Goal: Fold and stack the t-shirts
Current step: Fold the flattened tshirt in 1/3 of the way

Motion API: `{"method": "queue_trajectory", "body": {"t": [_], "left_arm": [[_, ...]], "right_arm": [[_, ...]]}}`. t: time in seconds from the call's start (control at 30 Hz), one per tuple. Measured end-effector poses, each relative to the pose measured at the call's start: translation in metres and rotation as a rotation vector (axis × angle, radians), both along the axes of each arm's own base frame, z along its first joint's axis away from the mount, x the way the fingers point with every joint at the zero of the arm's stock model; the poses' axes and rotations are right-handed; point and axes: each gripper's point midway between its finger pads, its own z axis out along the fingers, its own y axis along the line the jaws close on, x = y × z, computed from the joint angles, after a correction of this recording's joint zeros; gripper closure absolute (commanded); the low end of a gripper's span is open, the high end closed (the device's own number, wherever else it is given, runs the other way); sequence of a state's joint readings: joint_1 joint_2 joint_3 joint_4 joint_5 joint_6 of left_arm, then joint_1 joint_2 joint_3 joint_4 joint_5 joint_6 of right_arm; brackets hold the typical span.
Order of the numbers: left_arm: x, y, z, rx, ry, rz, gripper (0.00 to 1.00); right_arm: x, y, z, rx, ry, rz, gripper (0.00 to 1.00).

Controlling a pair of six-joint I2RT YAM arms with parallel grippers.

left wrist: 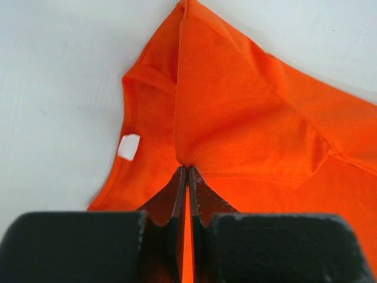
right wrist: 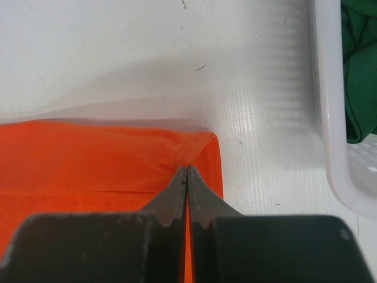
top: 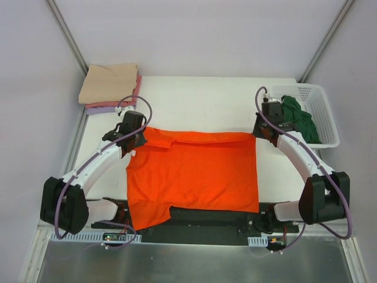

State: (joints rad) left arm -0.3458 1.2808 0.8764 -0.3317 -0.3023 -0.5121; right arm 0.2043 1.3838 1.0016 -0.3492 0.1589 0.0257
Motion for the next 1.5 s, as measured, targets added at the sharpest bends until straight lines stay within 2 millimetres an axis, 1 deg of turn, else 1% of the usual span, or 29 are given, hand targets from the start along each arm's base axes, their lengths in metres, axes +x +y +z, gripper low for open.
{"method": "queue_trajectory", "body": {"t": [0.1, 0.17, 0.27, 0.37, 0.47, 0.63, 0.83, 0.93, 1.03, 1.1, 1.13, 1.17, 1.2, 1.23, 1.27, 1.3, 1.33, 1.37, 1.4, 1.43, 1.5], "left_arm": [[-0.019, 0.006, 0.005, -0.031, 0.005, 0.053, 1.0], [-0.024, 0.01, 0.01, -0.041, -0.001, 0.081, 1.0], [-0.035, 0.013, 0.014, -0.06, 0.009, 0.118, 1.0], [-0.047, 0.014, 0.013, -0.084, 0.032, 0.144, 1.0], [-0.064, 0.016, 0.005, -0.107, 0.063, 0.172, 1.0], [-0.094, 0.014, -0.015, -0.157, 0.138, 0.194, 1.0], [-0.119, 0.001, -0.037, -0.229, 0.238, 0.196, 1.0], [-0.129, -0.001, -0.046, -0.245, 0.284, 0.209, 1.0], [-0.14, -0.002, -0.051, -0.249, 0.323, 0.218, 1.0], [-0.145, -0.001, -0.052, -0.249, 0.337, 0.225, 0.94], [-0.148, 0.0, -0.052, -0.249, 0.346, 0.226, 0.87], [-0.151, 0.0, -0.052, -0.251, 0.357, 0.226, 0.77], [-0.154, 0.0, -0.052, -0.251, 0.365, 0.223, 0.64], [-0.158, 0.0, -0.052, -0.254, 0.376, 0.221, 0.53], [-0.161, -0.001, -0.051, -0.256, 0.384, 0.211, 0.39], [-0.164, -0.002, -0.049, -0.265, 0.389, 0.2, 0.27], [-0.166, -0.002, -0.047, -0.27, 0.389, 0.193, 0.18], [-0.166, -0.004, -0.044, -0.281, 0.385, 0.188, 0.11], [-0.167, -0.005, -0.039, -0.291, 0.381, 0.183, 0.05], [-0.164, -0.007, -0.032, -0.302, 0.368, 0.177, 0.01], [-0.151, -0.013, -0.01, -0.326, 0.316, 0.155, 0.01]], "right_arm": [[-0.007, -0.002, 0.009, 0.002, -0.017, -0.001, 1.0], [-0.011, -0.003, 0.012, 0.001, -0.021, -0.001, 1.0], [-0.014, -0.005, 0.012, -0.008, -0.013, -0.003, 1.0], [-0.018, -0.006, 0.009, -0.015, 0.004, -0.002, 1.0], [-0.02, -0.007, 0.007, -0.017, 0.015, -0.001, 1.0], [-0.024, -0.007, -0.003, -0.023, 0.044, 0.0, 0.99], [-0.029, -0.009, -0.014, -0.032, 0.079, -0.001, 1.0], [-0.032, -0.01, -0.02, -0.04, 0.095, -0.006, 0.99], [-0.037, -0.013, -0.026, -0.047, 0.114, -0.014, 0.95], [-0.043, -0.015, -0.033, -0.054, 0.134, -0.02, 0.88], [-0.047, -0.016, -0.037, -0.058, 0.15, -0.025, 0.85], [-0.051, -0.017, -0.04, -0.06, 0.166, -0.029, 0.8], [-0.055, -0.018, -0.043, -0.064, 0.181, -0.033, 0.72], [-0.058, -0.019, -0.044, -0.067, 0.192, -0.037, 0.61], [-0.06, -0.02, -0.045, -0.068, 0.201, -0.04, 0.43], [-0.062, -0.02, -0.046, -0.069, 0.206, -0.043, 0.36], [-0.063, -0.02, -0.045, -0.065, 0.208, -0.048, 0.25], [-0.064, -0.021, -0.045, -0.069, 0.211, -0.046, 0.13], [-0.066, -0.021, -0.044, -0.068, 0.215, -0.045, 0.05], [-0.068, -0.02, -0.042, -0.068, 0.219, -0.038, 0.04], [-0.068, -0.018, -0.036, -0.052, 0.213, -0.032, 0.04]]}}
